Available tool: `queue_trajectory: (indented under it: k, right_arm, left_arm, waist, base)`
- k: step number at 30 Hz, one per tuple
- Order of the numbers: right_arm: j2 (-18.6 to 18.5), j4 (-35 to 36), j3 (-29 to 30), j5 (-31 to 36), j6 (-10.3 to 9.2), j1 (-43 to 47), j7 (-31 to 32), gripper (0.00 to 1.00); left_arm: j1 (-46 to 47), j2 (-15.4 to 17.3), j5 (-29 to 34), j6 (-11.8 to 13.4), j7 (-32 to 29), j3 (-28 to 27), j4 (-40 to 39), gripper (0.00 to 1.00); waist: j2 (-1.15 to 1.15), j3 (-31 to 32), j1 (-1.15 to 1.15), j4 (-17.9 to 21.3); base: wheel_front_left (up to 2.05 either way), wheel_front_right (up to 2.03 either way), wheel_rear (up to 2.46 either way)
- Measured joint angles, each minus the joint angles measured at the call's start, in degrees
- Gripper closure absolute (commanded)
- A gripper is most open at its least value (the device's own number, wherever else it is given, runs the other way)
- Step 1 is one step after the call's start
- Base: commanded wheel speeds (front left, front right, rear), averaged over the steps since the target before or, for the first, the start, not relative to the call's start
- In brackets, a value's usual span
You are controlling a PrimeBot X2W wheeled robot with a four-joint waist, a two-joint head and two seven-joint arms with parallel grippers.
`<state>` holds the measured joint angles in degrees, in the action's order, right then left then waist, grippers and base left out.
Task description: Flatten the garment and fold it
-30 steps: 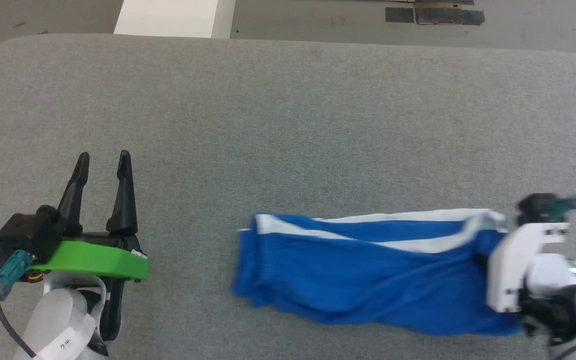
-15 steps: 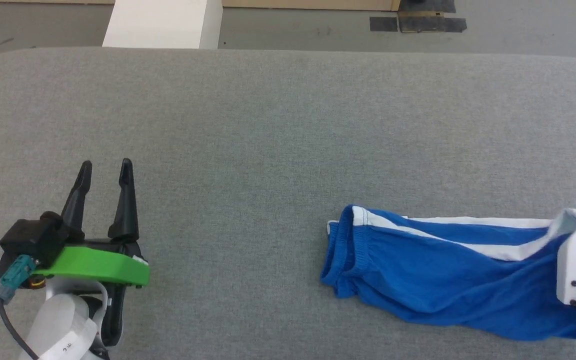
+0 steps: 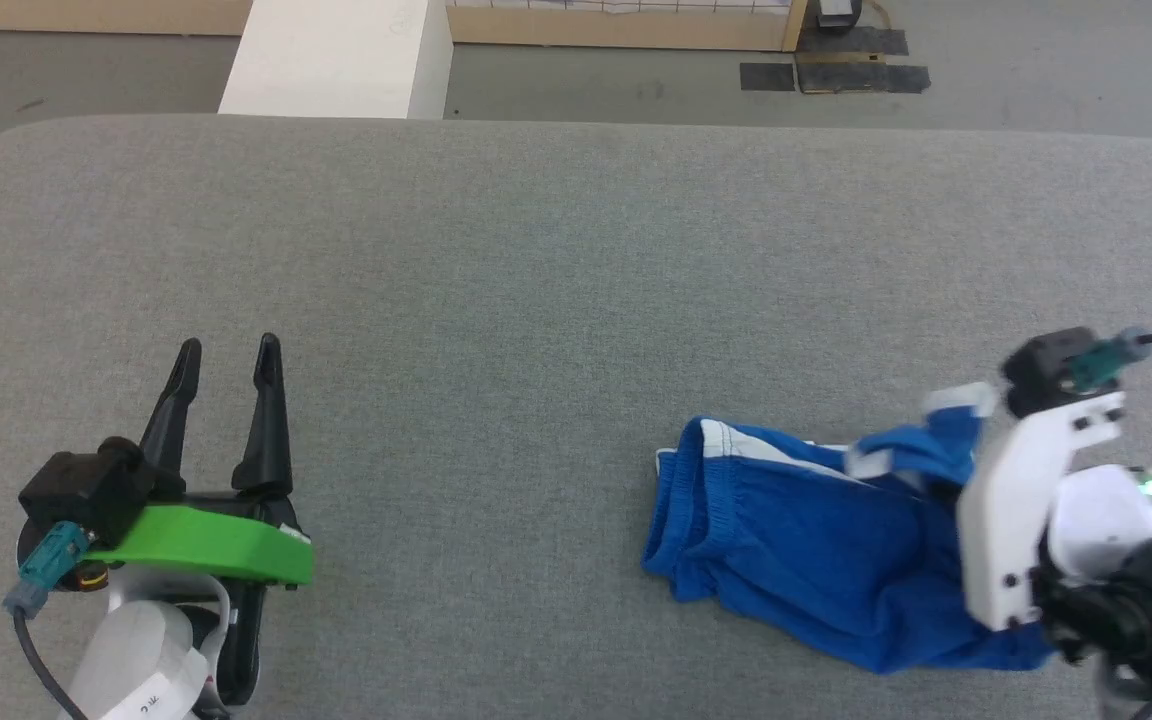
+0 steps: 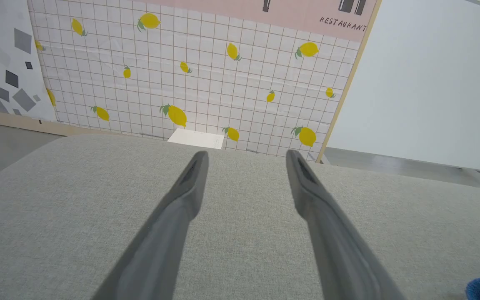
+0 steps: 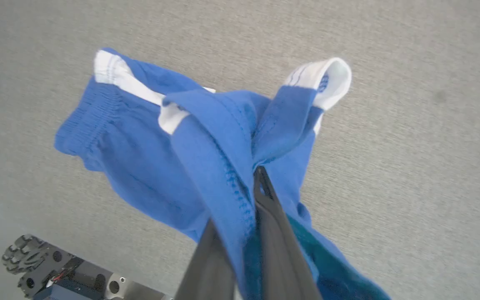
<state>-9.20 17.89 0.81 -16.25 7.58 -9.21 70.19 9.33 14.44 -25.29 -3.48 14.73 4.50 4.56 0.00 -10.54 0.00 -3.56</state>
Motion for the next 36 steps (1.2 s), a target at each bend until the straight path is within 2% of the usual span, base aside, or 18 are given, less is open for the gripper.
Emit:
queue_trajectory:
  k: [5,6,11,16,21,22,23,24,29,36]
  right_arm:
    - [4.76,-2.36,-2.58,-1.12,0.0,-0.01,-4.37,1.0]
    - [5.86,-4.36,-2.72,-1.99,0.0,-0.02,-7.99,1.0]
    - [6.17,-8.26,-3.16,-5.73,0.0,0.35,-14.16,1.0]
    - [6.2,-15.8,-7.27,-8.33,0.0,1.03,-20.54,1.0]
    - [6.25,-23.29,-11.27,-7.92,0.0,-0.48,-24.9,1.0]
    - [6.17,-24.4,-12.25,-7.33,-0.01,-1.37,-25.51,0.87]
    - [6.16,-25.17,-13.36,-6.64,-0.01,-2.27,-26.11,0.55]
    - [6.16,-25.7,-14.37,-6.2,-0.01,-3.06,-26.66,0.0]
    - [6.19,-24.93,-19.9,-4.22,-0.01,-6.08,-26.37,0.0]
    - [6.32,-15.3,-23.13,-2.36,-0.01,-7.86,-21.83,0.0]
  left_arm:
    - [0.0,-0.08,-0.08,-0.01,0.0,0.62,0.3,0.0]
    - [0.01,-0.14,-0.42,-0.03,0.0,1.07,0.57,0.0]
    - [0.01,-0.23,-0.6,-0.08,0.0,1.36,1.0,0.0]
    - [-0.01,-0.33,-1.01,-0.09,0.0,1.45,1.55,0.0]
    - [0.0,-0.56,-1.38,-0.45,0.0,1.68,1.78,0.0]
    - [0.01,-0.59,-1.45,-0.49,0.0,1.71,1.86,0.0]
    - [0.03,-0.63,-1.46,-0.51,0.0,1.78,1.96,0.0]
    - [0.04,-0.66,-1.49,-0.56,0.0,1.8,2.1,0.0]
    - [0.08,-0.77,-1.52,-0.59,0.0,1.8,2.47,0.0]
    - [0.03,-0.6,-1.52,-0.58,0.0,1.55,2.47,0.0]
  waist:
    - [0.0,-0.19,0.0,-0.77]
    - [0.0,-0.29,0.0,-1.48]
    - [0.0,-0.35,0.0,-2.63]
    - [0.0,-0.65,0.0,-2.77]
    - [0.0,-1.14,0.0,-2.51]
    - [0.0,-1.24,0.0,-2.41]
    - [0.0,-1.37,0.0,-2.33]
    - [0.0,-1.47,0.0,-2.25]
    - [0.0,-1.44,0.0,-1.64]
    - [0.0,-0.47,0.0,-0.31]
  base:
    - [0.0,0.0,0.0]
    - [0.0,0.0,0.0]
    - [0.0,0.0,0.0]
    - [0.0,0.0,0.0]
    - [0.0,0.0,0.0]
    - [0.0,0.0,0.0]
    - [0.0,0.0,0.0]
    - [0.0,0.0,0.0]
    - [0.0,0.0,0.0]
    - [0.0,0.0,0.0]
